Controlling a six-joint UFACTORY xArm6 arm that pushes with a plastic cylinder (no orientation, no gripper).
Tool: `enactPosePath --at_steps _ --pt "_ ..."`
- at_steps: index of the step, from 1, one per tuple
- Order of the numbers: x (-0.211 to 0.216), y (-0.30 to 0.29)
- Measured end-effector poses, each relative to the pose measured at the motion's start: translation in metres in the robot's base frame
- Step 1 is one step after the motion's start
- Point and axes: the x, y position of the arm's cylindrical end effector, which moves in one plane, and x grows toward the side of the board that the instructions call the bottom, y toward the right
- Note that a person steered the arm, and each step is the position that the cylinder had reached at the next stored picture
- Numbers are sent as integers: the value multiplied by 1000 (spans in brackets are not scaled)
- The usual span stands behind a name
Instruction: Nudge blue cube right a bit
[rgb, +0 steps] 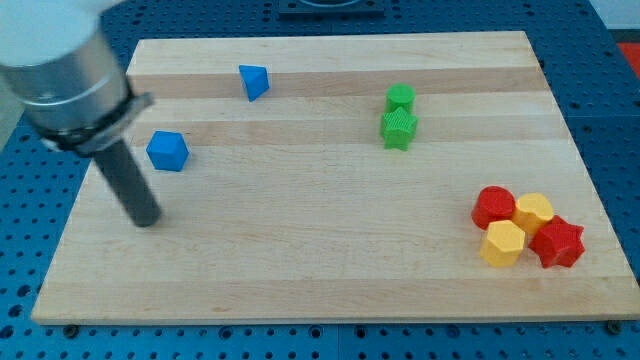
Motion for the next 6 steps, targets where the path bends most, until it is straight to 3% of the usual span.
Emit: enactPosePath --at_steps 1,3,6 --pt "-14 -34" --pt "-70 -33" --pt "-88 20"
